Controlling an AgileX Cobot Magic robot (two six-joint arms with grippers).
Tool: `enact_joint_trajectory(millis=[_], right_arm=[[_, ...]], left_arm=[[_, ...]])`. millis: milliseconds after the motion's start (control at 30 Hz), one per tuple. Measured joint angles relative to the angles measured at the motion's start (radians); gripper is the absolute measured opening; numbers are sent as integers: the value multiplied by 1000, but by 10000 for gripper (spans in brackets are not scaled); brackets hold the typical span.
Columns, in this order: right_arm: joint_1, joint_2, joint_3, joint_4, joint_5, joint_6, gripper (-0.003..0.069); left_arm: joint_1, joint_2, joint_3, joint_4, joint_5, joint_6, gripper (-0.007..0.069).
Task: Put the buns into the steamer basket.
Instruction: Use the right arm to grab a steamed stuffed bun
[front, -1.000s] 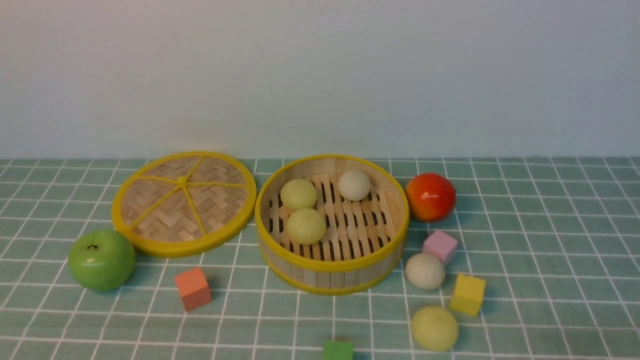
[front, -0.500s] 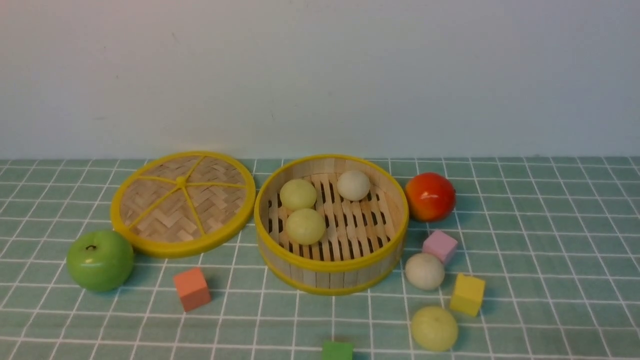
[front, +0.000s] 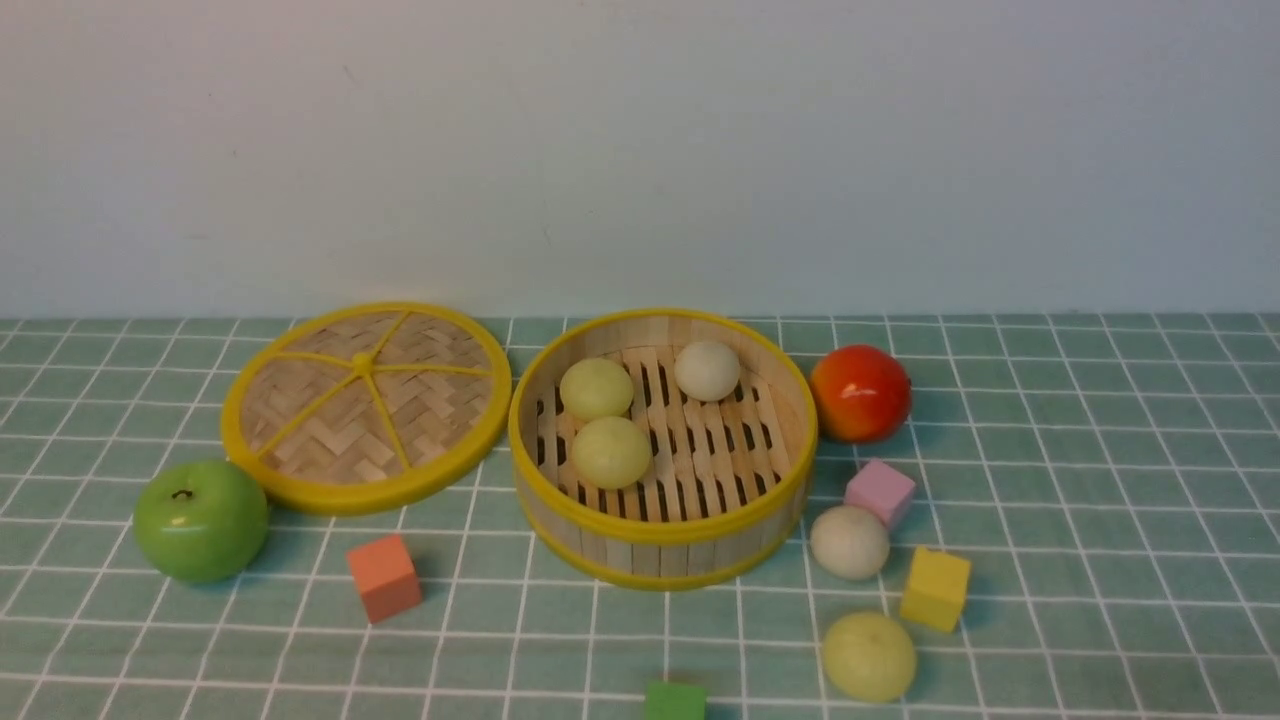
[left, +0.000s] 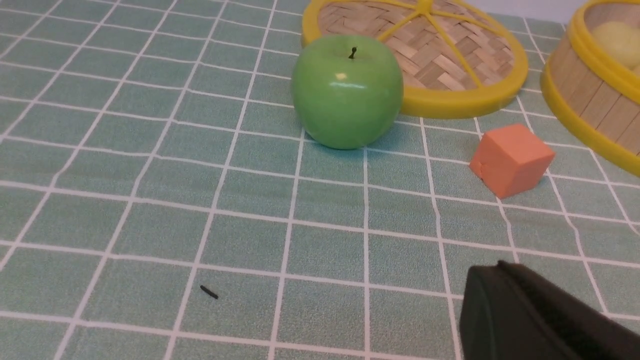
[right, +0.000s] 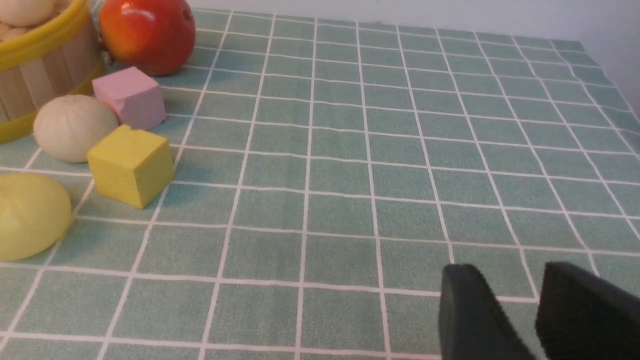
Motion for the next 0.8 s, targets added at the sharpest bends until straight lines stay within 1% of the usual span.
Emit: enact_joint_trajectory(millis=[133, 200, 300, 333, 400, 433, 467, 500, 533, 567, 633, 700, 800], right_arm=[[0, 0, 0, -40, -8, 2, 239], [0, 0, 7, -38, -91, 37, 239], [0, 0, 7, -18, -258, 103, 239], [0, 0, 7, -21, -326, 112, 239], [0, 0, 7, -38, -412, 121, 239], [0, 0, 7, -40, -421, 121, 239], [0, 0, 7, -66, -481, 124, 239], [0, 0, 7, -69, -487, 125, 239], [0, 0, 7, -87, -536, 138, 239], [0, 0, 7, -87, -536, 138, 239], [0, 0, 7, -86, -552, 201, 239], [0, 5, -12, -86, -531, 244, 239], [0, 41, -89, -86, -499, 258, 239]], left_arm=[[0, 0, 0, 0, 0, 0, 7], [0, 0, 0, 0, 0, 0, 7], [0, 0, 0, 0, 0, 0, 8], [0, 0, 0, 0, 0, 0, 11], [0, 0, 0, 0, 0, 0, 14], [0, 0, 0, 0, 0, 0, 15], [0, 0, 1, 0, 0, 0, 17], [0, 0, 1, 0, 0, 0, 17], [0, 0, 1, 0, 0, 0, 18], [0, 0, 1, 0, 0, 0, 18], [0, 0, 1, 0, 0, 0, 21], [0, 0, 1, 0, 0, 0, 22], [0, 0, 1, 0, 0, 0, 24]])
